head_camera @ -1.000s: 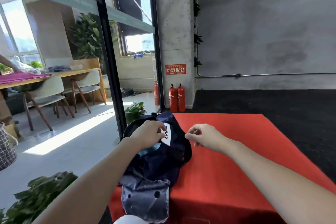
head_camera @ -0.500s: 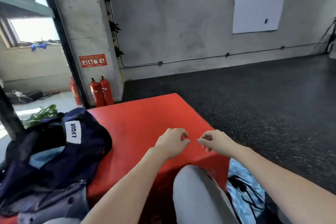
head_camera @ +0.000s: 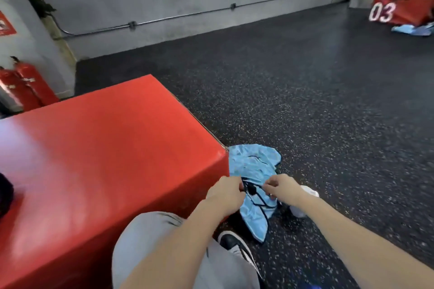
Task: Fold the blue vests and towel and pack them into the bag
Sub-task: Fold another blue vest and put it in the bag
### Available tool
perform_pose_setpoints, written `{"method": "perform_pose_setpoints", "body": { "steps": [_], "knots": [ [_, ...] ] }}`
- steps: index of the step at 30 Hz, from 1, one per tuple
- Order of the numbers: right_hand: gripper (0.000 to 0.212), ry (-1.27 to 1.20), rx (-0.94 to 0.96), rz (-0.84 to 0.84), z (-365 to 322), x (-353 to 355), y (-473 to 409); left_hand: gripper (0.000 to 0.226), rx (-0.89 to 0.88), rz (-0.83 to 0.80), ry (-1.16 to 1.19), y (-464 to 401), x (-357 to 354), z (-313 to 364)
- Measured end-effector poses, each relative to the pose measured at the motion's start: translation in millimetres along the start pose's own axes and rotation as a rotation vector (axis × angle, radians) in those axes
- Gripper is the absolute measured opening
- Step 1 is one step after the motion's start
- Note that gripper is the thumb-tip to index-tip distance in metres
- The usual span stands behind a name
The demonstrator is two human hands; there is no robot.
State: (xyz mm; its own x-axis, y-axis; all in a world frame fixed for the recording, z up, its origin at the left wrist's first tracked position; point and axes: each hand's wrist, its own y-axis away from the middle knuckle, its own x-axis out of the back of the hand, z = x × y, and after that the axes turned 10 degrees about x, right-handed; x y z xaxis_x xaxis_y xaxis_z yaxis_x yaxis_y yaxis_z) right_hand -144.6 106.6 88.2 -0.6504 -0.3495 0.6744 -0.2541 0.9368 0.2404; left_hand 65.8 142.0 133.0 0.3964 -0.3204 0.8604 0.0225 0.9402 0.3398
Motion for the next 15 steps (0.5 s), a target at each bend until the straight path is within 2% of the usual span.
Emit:
{"method": "perform_pose_setpoints", "body": {
  "steps": [10,15],
  "knots": [
    [0.018,-0.039,-0.155,-0.129,105,-59,-62,0.036,0.164,-0.154,0.058,-78,-94,-6],
    [0.014,-0.095,-0.195,-0.121,136,-82,-109,0.046,0.228,-0.166,0.113,-125,-124,-7]
  ]
}}
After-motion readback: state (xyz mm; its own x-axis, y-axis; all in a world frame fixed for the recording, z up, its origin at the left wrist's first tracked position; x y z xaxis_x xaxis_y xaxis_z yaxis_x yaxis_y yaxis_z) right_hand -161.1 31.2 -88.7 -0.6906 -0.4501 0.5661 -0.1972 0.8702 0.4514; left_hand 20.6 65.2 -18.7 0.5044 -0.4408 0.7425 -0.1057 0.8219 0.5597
